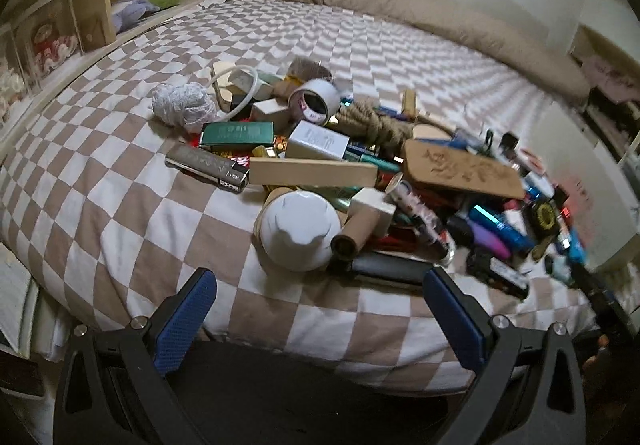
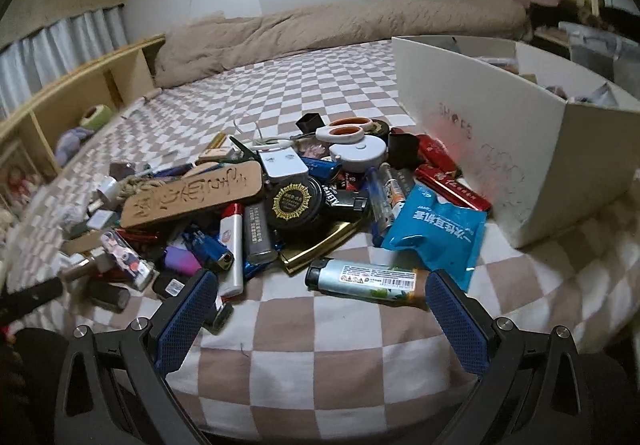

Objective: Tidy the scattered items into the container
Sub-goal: 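Grasp the white-capped bottle with the left tool while the right tool grasps the black lighter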

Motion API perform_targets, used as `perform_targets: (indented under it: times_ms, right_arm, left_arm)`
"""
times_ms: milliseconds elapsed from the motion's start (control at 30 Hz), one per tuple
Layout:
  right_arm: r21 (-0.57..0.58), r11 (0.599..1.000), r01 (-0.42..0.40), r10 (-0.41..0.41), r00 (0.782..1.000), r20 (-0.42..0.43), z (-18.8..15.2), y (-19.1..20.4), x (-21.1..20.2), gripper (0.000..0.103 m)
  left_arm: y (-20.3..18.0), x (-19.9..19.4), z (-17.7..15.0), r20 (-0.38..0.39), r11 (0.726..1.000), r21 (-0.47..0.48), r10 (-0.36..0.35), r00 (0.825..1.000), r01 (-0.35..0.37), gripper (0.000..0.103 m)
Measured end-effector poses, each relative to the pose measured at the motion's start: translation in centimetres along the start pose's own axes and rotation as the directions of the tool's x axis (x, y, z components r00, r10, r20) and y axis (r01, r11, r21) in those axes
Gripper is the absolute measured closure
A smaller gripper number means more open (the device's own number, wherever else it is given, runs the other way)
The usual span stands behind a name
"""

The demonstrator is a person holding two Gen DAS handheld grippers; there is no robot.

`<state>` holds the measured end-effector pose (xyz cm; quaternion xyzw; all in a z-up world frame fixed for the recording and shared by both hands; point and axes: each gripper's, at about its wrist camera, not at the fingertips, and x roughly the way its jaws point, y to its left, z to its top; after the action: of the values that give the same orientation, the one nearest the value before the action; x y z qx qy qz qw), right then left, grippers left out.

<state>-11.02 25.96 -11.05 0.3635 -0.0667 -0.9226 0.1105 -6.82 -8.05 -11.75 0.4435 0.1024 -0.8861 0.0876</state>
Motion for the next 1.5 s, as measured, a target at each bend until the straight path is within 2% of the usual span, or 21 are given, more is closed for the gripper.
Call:
perform_targets:
  times_ms: [233, 367, 400, 533, 667, 867, 933, 1067, 1167, 1333, 1500]
  right_arm:
    - [0.07, 0.997, -0.018, 0.014, 0.998, 0.064, 0.1, -0.7, -0.3, 0.0]
    - [0.084, 0.996, 0.01, -0.015, 0.999, 0.049, 0.0, -1.3, 0.1, 0.0]
    - [0.089, 0.996, 0.009, -0.012, 0.999, 0.033, 0.0, -1.4, 0.2, 0.0]
    - [0.1, 0.995, -0.006, 0.008, 1.0, -0.016, -0.3, -1.6, 0.9, 0.0]
    - [0.081, 0.997, -0.01, 0.011, 1.0, -0.015, -0.4, -1.3, 0.9, 0.0]
    - [0.051, 0.998, -0.023, 0.025, 0.999, -0.034, -0.7, -0.5, 1.1, 0.0]
    - [0.043, 0.998, -0.039, 0.041, 0.998, -0.046, -0.8, -0.2, 1.3, 0.0]
    - [0.008, 0.998, -0.065, 0.065, 0.994, -0.082, -1.4, 0.9, 1.7, 0.0]
    - [-0.022, 0.997, -0.07, 0.068, 0.994, -0.086, -1.7, 2.0, 1.8, 0.0]
    - [-0.094, 0.994, -0.048, 0.039, 0.995, -0.097, -2.3, 4.8, 2.6, 0.0]
    - [-0.056, 0.998, -0.028, 0.022, 0.994, -0.108, -2.0, 6.9, 3.6, 0.0]
  left_arm:
    - [-0.8, 1.4, 0.1, -0.044, 0.995, 0.046, 0.086, 0.995, -0.084, 0.0]
    - [0.0, 2.0, 0.5, -0.065, 0.996, 0.0, 0.083, 0.994, -0.084, 0.0]
    - [0.2, 2.1, 0.7, -0.068, 0.996, -0.016, 0.081, 0.994, -0.082, 0.002]
    - [0.9, 3.1, 1.2, -0.106, 0.996, -0.053, 0.068, 0.992, -0.074, 0.021]
    - [1.0, 3.5, 1.5, -0.111, 0.996, -0.07, 0.046, 0.993, -0.054, 0.024]
    - [1.1, 3.2, 1.4, -0.08, 0.995, -0.092, 0.014, 0.997, -0.022, 0.04]
    - [1.5, 3.0, 1.3, -0.071, 0.994, -0.109, 0.014, 0.997, -0.022, 0.055]
    - [2.2, 2.8, 1.0, -0.055, 0.987, -0.158, -0.017, 0.998, 0.008, 0.056]
    - [2.3, 2.6, 0.9, -0.041, 0.987, -0.161, -0.024, 0.999, 0.017, 0.057]
    - [2.7, 2.0, 0.6, 0.001, 0.981, -0.186, -0.045, 0.999, 0.044, 0.058]
    - [3.2, 1.4, 0.4, 0.045, 0.972, -0.217, -0.082, 0.996, 0.09, 0.058]
